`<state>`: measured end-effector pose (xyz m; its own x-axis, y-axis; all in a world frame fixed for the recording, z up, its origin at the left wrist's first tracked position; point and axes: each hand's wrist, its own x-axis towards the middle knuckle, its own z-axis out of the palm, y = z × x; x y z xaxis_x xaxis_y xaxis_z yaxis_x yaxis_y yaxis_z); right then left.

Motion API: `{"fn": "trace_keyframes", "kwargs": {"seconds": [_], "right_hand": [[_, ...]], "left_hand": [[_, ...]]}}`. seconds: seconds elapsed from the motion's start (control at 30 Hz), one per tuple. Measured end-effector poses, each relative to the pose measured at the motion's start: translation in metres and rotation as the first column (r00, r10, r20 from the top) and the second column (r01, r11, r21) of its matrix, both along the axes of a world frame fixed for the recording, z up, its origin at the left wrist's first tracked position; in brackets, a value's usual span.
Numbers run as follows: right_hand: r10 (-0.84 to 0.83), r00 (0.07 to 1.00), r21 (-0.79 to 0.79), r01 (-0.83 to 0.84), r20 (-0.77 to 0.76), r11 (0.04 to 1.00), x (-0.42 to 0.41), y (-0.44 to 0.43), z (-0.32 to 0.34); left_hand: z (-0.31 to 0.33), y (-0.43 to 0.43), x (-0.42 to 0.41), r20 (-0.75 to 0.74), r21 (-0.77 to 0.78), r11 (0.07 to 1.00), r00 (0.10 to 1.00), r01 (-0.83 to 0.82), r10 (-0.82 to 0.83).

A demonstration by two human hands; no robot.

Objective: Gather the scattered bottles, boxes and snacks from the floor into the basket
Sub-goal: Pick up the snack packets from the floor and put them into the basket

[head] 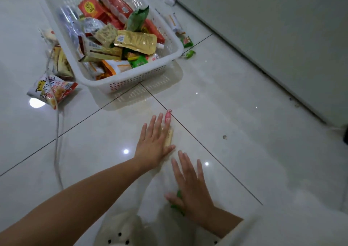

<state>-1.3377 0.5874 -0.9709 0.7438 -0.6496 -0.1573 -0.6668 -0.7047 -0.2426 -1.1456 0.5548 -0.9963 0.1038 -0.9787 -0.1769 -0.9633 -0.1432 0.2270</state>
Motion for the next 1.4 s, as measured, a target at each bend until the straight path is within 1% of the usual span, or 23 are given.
{"fn": "trace_keyframes", "kwargs": {"seconds": [0.1, 0.17, 0.23, 0.3, 0.4, 0.47, 0.6, 0.7, 0.77, 0.87, 0.93, 0.97, 1.0, 1.07, 1.1, 1.13, 1.17, 1.23, 1.3, 1.37, 1.4], "right_hand": [[0.08, 0.996, -0.005, -0.081, -0.048, 0.997, -0.001, 0.018, -0.028], [0.18, 0.981, -0.022, -0.182, -0.074, 0.983, -0.012, 0.012, -0.037], [0.235, 0.968, -0.025, -0.239, -0.092, 0.971, -0.02, 0.005, -0.04], [0.259, 0.962, -0.019, -0.262, -0.089, 0.965, -0.02, -0.001, -0.041], [0.375, 0.926, -0.089, -0.377, -0.041, 0.922, -0.003, -0.018, -0.044], [0.428, 0.901, -0.163, -0.434, -0.071, 0.886, 0.02, -0.041, -0.045], [0.324, 0.936, -0.225, -0.348, -0.138, 0.91, 0.056, -0.093, -0.04], [0.304, 0.939, -0.227, -0.335, -0.162, 0.914, 0.055, -0.12, -0.039], [0.289, 0.943, -0.204, -0.319, -0.162, 0.926, 0.058, -0.134, -0.039], [0.246, 0.955, -0.155, -0.272, -0.167, 0.95, 0.074, -0.149, -0.04], [0.201, 0.966, -0.079, -0.216, -0.163, 0.973, 0.085, -0.157, -0.043], [0.179, 0.971, -0.06, -0.191, -0.157, 0.98, 0.089, -0.161, -0.043], [0.171, 0.973, -0.08, -0.184, -0.153, 0.98, 0.094, -0.164, -0.043], [0.203, 0.973, -0.202, -0.221, -0.107, 0.954, 0.1, -0.166, -0.044], [0.236, 0.97, -0.243, -0.245, -0.065, 0.939, 0.101, -0.165, -0.046], [0.271, 0.962, -0.249, -0.273, -0.043, 0.929, 0.103, -0.164, -0.045], [0.291, 0.956, -0.233, -0.292, -0.042, 0.928, 0.103, -0.162, -0.045], [0.274, 0.955, -0.155, -0.289, -0.11, 0.945, 0.102, -0.158, -0.038], [0.257, 0.94, 0.0, -0.264, -0.224, 0.965, 0.099, -0.153, -0.02], [0.185, 0.936, 0.133, -0.151, -0.299, 0.98, 0.091, -0.147, 0.006], [0.137, 0.939, 0.168, -0.087, -0.316, 0.982, 0.086, -0.146, 0.025]], "left_hand": [[-0.01, -0.002, 0.025, 0.08, -0.034, 0.998, 0.996, 0.051, -0.048], [-0.006, 0.001, 0.044, 0.093, -0.038, 0.999, 0.996, -0.004, 0.007], [-0.005, 0.009, 0.054, 0.065, 0.017, 0.994, 0.992, -0.106, 0.104], [-0.005, 0.014, 0.056, 0.02, 0.032, 0.982, 0.982, -0.188, 0.187], [-0.007, 0.015, 0.052, -0.029, -0.011, 0.98, 0.979, -0.201, 0.2], [-0.006, 0.014, 0.049, -0.053, -0.033, 0.978, 0.978, -0.205, 0.203], [-0.001, 0.016, 0.048, -0.068, -0.021, 0.964, 0.962, -0.265, 0.263], [-0.006, 0.02, 0.047, -0.086, 0.013, 0.974, 0.971, -0.224, 0.224], [-0.011, 0.021, 0.048, -0.081, 0.025, 0.977, 0.974, -0.211, 0.212], [-0.012, 0.018, 0.051, -0.085, 0.043, 0.968, 0.965, -0.245, 0.248], [-0.008, 0.012, 0.057, -0.089, 0.054, 0.949, 0.945, -0.312, 0.315], [-0.006, 0.008, 0.062, -0.087, 0.035, 0.932, 0.928, -0.36, 0.361], [-0.003, 0.005, 0.068, -0.079, 0.0, 0.914, 0.911, -0.406, 0.405], [0.001, 0.0, 0.083, -0.04, -0.041, 0.891, 0.892, -0.451, 0.45], [0.002, -0.003, 0.091, -0.023, -0.025, 0.89, 0.89, -0.455, 0.455], [0.003, -0.004, 0.099, -0.006, 0.011, 0.894, 0.894, -0.448, 0.448], [0.006, -0.005, 0.106, 0.01, 0.052, 0.899, 0.9, -0.435, 0.435], [0.017, 0.0, 0.117, -0.001, 0.138, 0.9, 0.909, -0.413, 0.417], [0.039, 0.008, 0.122, -0.066, 0.241, 0.883, 0.901, -0.402, 0.428], [0.069, 0.018, 0.124, -0.11, 0.312, 0.871, 0.896, -0.38, 0.43], [0.09, 0.022, 0.126, -0.123, 0.339, 0.871, 0.901, -0.356, 0.416]]}}
